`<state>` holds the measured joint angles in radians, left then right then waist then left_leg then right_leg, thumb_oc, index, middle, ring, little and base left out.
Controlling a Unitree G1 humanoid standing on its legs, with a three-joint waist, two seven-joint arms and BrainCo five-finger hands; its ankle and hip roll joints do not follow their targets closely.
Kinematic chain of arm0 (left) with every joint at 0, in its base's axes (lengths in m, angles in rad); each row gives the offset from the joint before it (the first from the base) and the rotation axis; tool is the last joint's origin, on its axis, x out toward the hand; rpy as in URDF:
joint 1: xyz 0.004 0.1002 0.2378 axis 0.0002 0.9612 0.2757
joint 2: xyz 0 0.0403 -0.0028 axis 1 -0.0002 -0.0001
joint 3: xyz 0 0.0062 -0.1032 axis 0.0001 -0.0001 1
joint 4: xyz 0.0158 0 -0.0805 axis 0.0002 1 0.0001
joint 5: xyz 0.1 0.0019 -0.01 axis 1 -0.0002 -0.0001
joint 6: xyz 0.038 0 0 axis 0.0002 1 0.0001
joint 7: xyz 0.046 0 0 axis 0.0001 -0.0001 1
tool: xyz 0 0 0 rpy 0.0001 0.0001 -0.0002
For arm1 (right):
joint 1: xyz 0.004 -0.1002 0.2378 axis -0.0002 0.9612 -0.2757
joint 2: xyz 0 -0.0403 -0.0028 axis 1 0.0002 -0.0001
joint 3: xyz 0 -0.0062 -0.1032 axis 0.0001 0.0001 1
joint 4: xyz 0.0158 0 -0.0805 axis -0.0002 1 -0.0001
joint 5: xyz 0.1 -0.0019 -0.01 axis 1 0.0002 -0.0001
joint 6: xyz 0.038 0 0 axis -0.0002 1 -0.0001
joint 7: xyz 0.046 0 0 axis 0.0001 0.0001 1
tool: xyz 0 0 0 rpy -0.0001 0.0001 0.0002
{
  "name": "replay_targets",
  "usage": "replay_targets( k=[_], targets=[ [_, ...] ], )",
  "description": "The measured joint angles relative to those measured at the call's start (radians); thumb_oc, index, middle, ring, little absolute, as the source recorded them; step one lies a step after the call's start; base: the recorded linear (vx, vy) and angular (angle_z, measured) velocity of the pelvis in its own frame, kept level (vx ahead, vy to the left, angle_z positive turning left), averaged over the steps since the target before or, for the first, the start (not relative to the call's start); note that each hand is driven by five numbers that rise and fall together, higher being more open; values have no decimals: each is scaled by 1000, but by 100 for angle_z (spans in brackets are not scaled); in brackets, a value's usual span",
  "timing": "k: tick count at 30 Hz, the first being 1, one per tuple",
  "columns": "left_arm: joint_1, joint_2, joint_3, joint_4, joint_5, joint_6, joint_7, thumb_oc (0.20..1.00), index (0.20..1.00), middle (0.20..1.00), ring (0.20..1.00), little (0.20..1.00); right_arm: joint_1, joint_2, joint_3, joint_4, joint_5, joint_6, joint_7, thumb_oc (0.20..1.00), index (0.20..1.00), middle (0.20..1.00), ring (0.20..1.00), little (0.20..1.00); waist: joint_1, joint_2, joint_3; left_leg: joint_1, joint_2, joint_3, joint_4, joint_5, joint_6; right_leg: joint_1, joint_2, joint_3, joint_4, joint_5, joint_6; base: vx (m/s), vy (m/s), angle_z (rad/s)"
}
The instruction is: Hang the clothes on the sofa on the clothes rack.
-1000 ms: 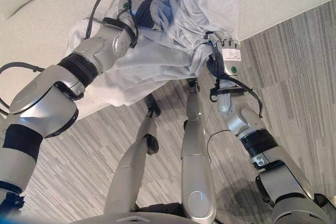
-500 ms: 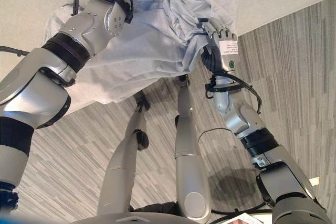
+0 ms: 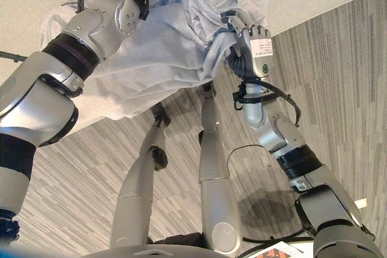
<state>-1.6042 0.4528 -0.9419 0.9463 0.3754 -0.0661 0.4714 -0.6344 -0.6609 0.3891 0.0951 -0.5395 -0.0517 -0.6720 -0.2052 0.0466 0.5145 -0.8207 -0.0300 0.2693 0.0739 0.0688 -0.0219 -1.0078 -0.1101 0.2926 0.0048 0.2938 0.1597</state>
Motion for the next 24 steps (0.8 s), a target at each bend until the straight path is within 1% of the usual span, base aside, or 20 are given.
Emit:
replay_targets(
  k=[5, 9, 10, 12, 16, 19, 22, 24],
  targets=[
    [8, 38, -61, -65, 2, -19, -27, 1000, 1000, 1000, 1000, 1000, -7, -7, -10, 10, 0, 2, 1, 200, 200, 200, 200, 200, 24, 1, 0, 0, -2, 0, 6, 0, 0, 0, -1, 1, 6, 4, -4, -6, 6, 0],
    [54, 65, -79, -119, 39, -29, -53, 1000, 1000, 1000, 1000, 1000, -13, -9, -19, 43, 0, 6, 1, 200, 200, 200, 200, 200, 46, 1, -1, 0, -4, 0, 17, 0, 0, 0, -3, 2, 15, 3, -4, -3, 10, 1],
    [74, 67, -99, -138, 40, -34, -73, 1000, 1000, 1000, 1000, 1000, -15, -9, -24, 43, 0, 8, 2, 200, 200, 200, 200, 200, 53, 1, -1, 0, -6, 0, 22, 0, 0, 1, -6, 3, 18, -2, -1, -8, 31, 5],
    [104, 79, -103, -172, 49, -35, -82, 1000, 1000, 1000, 1000, 1000, -29, -9, -30, 73, -1, 11, 2, 200, 200, 200, 200, 200, 59, 2, -1, 0, -10, 0, 27, 1, 1, 1, -15, 3, 24, -4, -4, -12, 29, 5],
    [120, 74, -113, -207, 79, -51, -107, 1000, 1000, 1000, 1000, 1000, -29, -8, -31, 82, -1, 26, 2, 200, 200, 200, 200, 200, 76, 4, -2, 0, -14, 0, 33, 1, 1, 2, -17, 3, 28, -3, -5, -4, 6, 1],
    [120, 72, -124, -207, 80, -54, -119, 1000, 1000, 1000, 1000, 1000, -35, -8, -31, 83, -1, 27, 2, 200, 200, 200, 200, 200, 77, 4, -2, 1, -13, 0, 34, 1, 1, 3, -16, 2, 29, 4, -8, 0, 0, 0],
    [119, 60, -124, -205, 122, -54, -123, 1000, 1000, 1000, 1000, 1000, -44, -8, -30, 83, -1, 27, 2, 200, 200, 200, 200, 200, 77, 5, -2, 3, -13, -1, 36, 1, 1, 6, -16, 1, 30, 4, -8, 0, 0, 0],
    [118, 25, -134, -204, 160, -53, -122, 1000, 1000, 1000, 1000, 1000, -50, -8, -29, 83, -1, 26, 2, 200, 200, 200, 200, 200, 77, 5, -2, 3, -13, -1, 38, 1, 1, 6, -16, 1, 30, 0, -9, 0, 0, 0]
  ],
)
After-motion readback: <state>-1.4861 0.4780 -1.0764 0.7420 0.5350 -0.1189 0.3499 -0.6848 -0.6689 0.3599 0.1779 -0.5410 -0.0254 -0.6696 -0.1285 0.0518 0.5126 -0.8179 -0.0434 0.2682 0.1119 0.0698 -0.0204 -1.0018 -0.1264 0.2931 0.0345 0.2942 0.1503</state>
